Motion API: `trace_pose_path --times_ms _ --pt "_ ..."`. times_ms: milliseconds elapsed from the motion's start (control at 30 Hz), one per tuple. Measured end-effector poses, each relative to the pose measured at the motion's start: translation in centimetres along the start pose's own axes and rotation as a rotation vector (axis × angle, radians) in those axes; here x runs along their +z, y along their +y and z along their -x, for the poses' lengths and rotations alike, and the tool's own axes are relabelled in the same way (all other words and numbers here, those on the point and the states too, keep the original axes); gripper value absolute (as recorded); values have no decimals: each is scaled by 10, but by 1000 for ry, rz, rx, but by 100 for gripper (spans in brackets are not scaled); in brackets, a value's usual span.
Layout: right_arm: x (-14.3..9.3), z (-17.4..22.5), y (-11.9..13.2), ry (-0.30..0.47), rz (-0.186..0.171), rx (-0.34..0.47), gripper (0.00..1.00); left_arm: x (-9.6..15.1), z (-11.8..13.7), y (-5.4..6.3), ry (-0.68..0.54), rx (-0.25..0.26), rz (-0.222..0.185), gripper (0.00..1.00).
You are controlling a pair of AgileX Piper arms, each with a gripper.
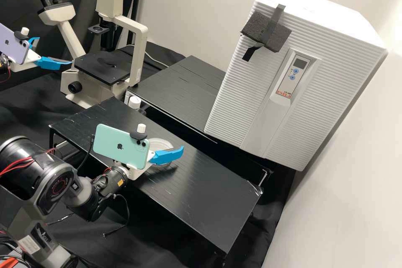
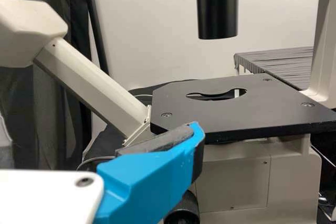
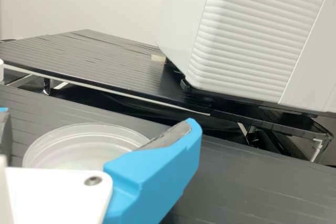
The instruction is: Open the petri dish lid.
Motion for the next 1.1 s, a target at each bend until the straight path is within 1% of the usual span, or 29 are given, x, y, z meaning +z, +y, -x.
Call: trace_pose_path --times_ms 867,1100 --pt "1 -4 -1 -3 0 -5 0 0 0 0 0 0 0 100" --pt "0 -4 -2 7 6 -11 0 0 0 0 0 0 0 100"
